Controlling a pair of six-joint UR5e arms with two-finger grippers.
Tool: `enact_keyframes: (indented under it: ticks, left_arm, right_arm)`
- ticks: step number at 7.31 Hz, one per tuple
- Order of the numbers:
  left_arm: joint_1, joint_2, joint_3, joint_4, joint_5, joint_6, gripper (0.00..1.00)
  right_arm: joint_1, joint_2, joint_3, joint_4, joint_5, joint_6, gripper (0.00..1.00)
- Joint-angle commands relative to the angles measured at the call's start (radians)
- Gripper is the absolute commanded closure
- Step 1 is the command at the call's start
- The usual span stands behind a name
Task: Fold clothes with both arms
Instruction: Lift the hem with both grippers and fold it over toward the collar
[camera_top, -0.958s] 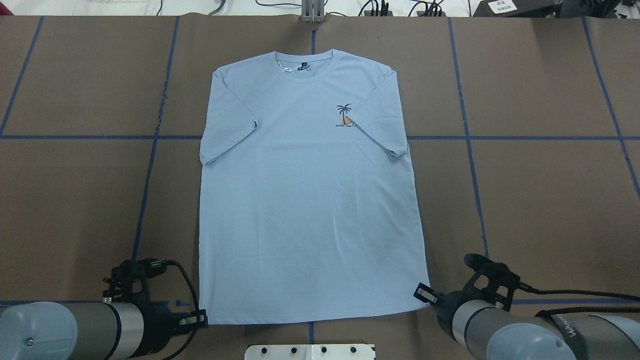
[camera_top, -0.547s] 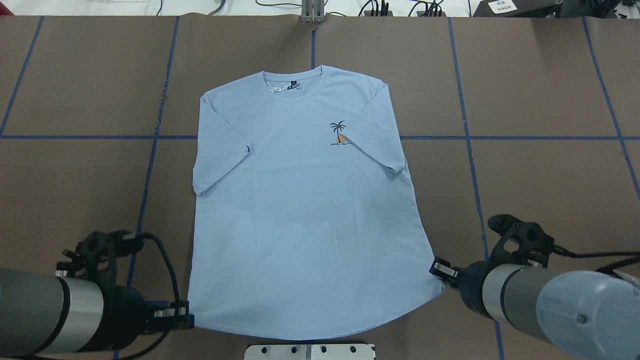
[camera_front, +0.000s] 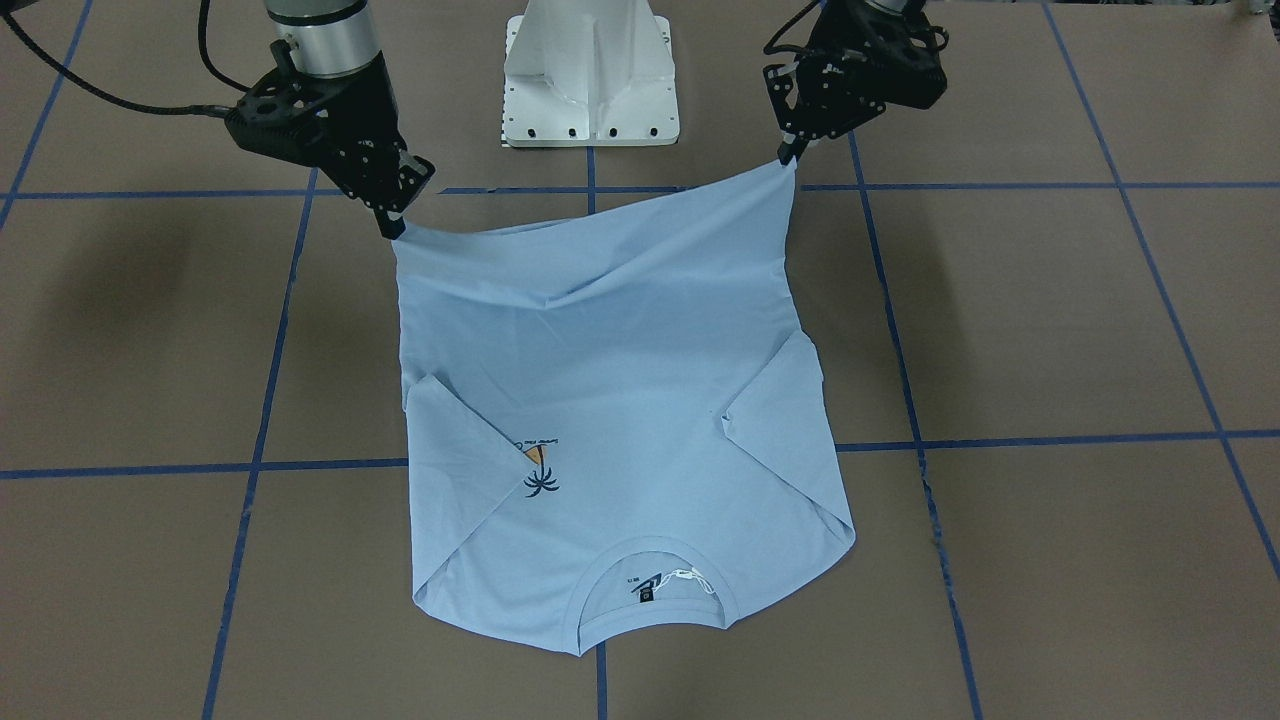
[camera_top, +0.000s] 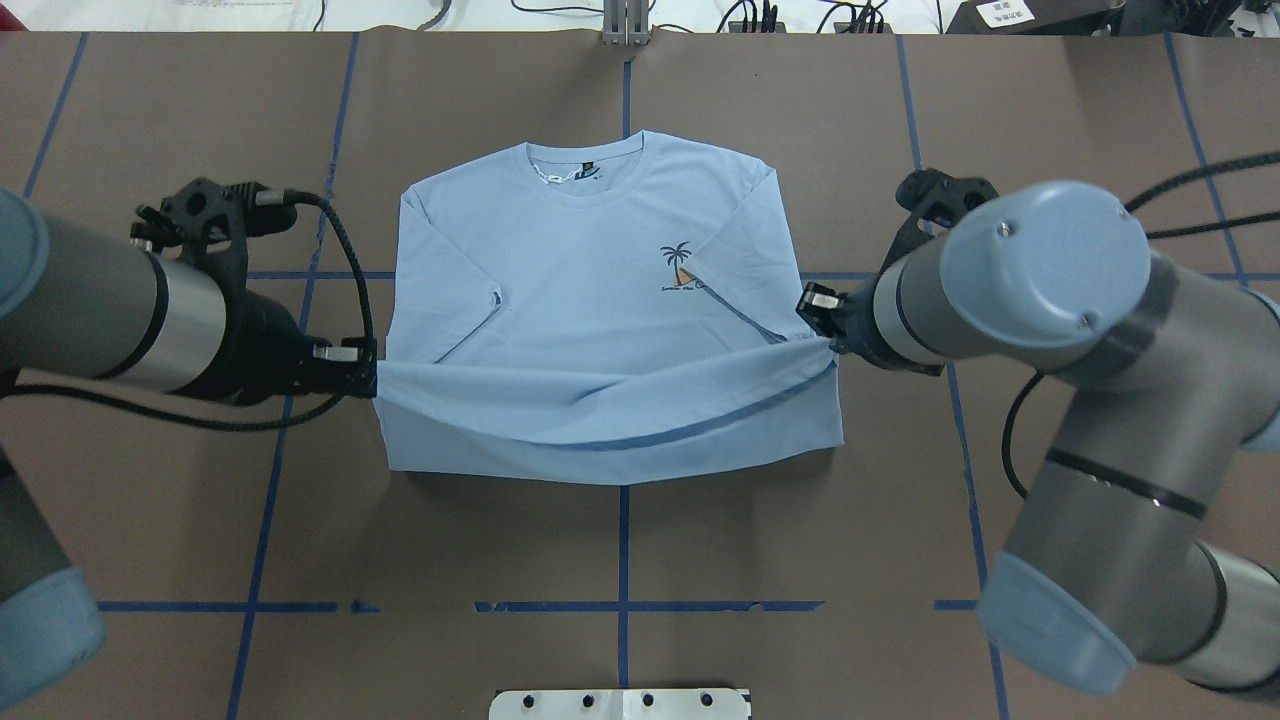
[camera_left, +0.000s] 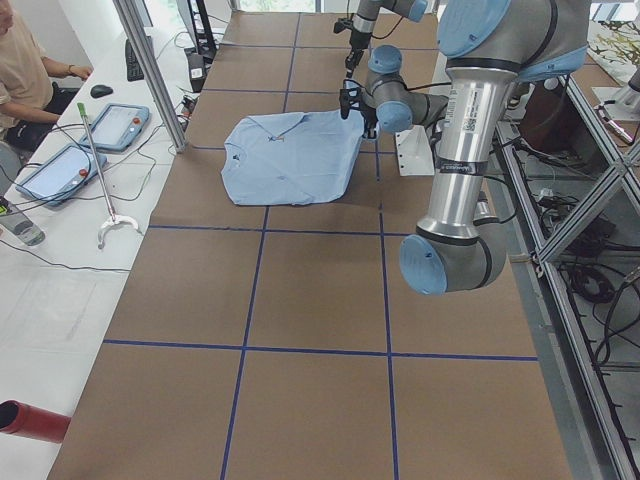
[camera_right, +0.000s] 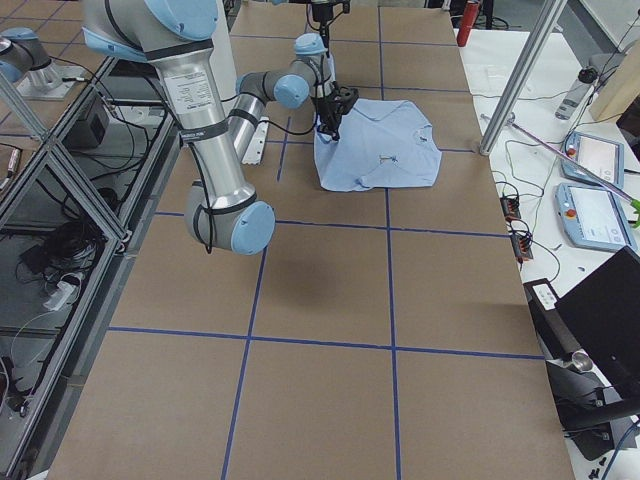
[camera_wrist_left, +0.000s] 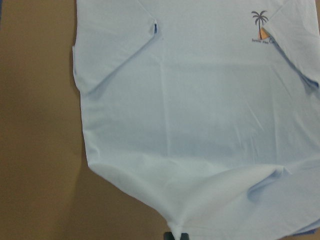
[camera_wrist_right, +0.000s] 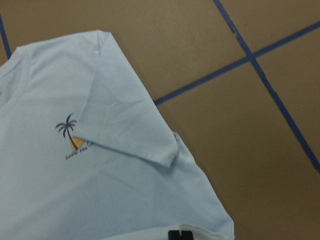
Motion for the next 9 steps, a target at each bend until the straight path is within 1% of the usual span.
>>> enact_keyframes:
  ticks: [1, 2, 3, 4, 5, 6, 7, 8, 9]
  left_arm:
    - [-0.101, -0.077, 0.167, -0.003, -0.018, 0.116, 1.0]
    - [-0.124, -0.123, 0.253, -0.009, -0.013, 0.141, 1.0]
    - [-0.144, -0.16, 0.334, -0.012, -0.01, 0.179, 1.0]
    - [-0.17, -0.174, 0.411, -0.066, 0.007, 0.209, 1.0]
    - [-0.174, -0.183, 0.503, -0.151, 0.028, 0.212, 1.0]
    - [-0.175, -0.226, 0.625, -0.229, 0.045, 0.212, 1.0]
    - [-0.175, -0.261, 0.722, -0.283, 0.068, 0.212, 1.0]
    - [-0.175, -0.272, 0.799, -0.333, 0.091, 0.218, 1.0]
    - [-0.173, -0.286, 0.862, -0.377, 0.094, 0.245, 1.0]
  right_arm:
    - [0.11, 0.13, -0.193, -0.003, 0.021, -0.088, 1.0]
    - [0.133, 0.186, -0.278, 0.017, 0.021, -0.107, 1.0]
    - [0.153, 0.211, -0.379, 0.087, 0.021, -0.116, 1.0]
    - [0.176, 0.246, -0.501, 0.183, 0.021, -0.124, 1.0]
    - [0.195, 0.283, -0.601, 0.228, 0.021, -0.149, 1.0]
    - [0.212, 0.324, -0.69, 0.239, 0.021, -0.188, 1.0]
    - [0.213, 0.356, -0.775, 0.287, 0.019, -0.193, 1.0]
    - [0.212, 0.369, -0.838, 0.345, 0.018, -0.193, 1.0]
    - [0.207, 0.387, -0.899, 0.373, 0.015, -0.194, 1.0]
